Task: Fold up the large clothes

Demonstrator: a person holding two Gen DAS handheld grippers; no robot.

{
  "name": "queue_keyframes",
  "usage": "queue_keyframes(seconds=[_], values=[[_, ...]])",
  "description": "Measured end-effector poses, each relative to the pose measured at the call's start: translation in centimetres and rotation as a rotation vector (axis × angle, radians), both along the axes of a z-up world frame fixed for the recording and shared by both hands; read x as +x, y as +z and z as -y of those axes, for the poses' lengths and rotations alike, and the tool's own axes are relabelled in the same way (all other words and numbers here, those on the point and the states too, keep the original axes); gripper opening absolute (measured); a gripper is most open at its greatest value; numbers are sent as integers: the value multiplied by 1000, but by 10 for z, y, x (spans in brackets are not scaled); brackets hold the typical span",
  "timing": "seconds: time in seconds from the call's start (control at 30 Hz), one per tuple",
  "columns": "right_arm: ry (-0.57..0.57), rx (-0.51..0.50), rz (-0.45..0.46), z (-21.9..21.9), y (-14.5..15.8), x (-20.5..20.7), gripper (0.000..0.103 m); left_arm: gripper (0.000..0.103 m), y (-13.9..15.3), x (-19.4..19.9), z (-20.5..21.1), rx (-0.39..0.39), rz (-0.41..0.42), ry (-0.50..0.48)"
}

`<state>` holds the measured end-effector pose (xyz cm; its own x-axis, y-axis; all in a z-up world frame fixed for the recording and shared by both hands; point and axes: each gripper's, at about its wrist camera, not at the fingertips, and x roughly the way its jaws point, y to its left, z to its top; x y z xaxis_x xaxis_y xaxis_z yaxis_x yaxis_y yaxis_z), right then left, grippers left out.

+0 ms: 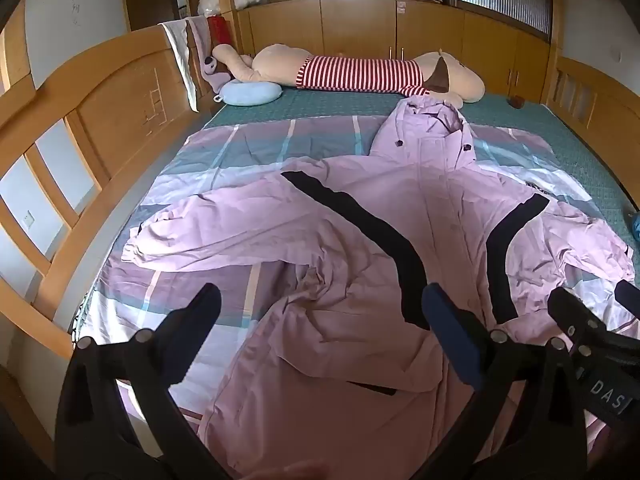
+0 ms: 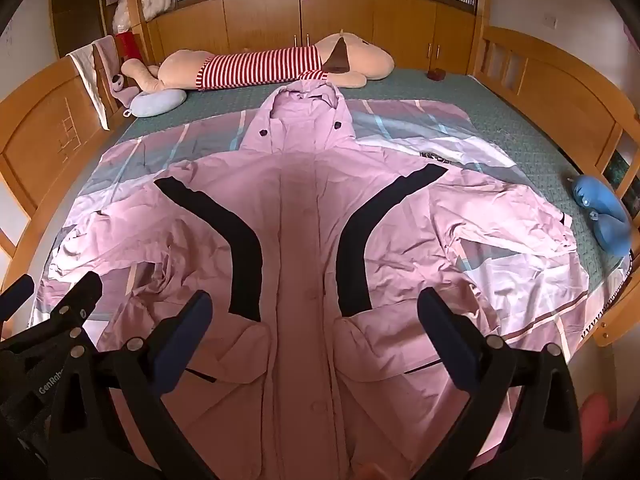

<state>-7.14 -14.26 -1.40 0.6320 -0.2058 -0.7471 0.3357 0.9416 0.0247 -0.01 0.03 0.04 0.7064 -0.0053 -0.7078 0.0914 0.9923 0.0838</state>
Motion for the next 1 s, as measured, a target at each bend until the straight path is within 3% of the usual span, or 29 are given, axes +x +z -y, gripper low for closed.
queue_keyframes(seconds=[0.4, 1.0], values=[[12, -4, 30, -3, 19, -8, 102, 101, 26, -13, -11, -39, 18, -1], [14, 2, 10, -6, 13, -5, 102, 101, 19, -11, -9, -41, 6, -5]])
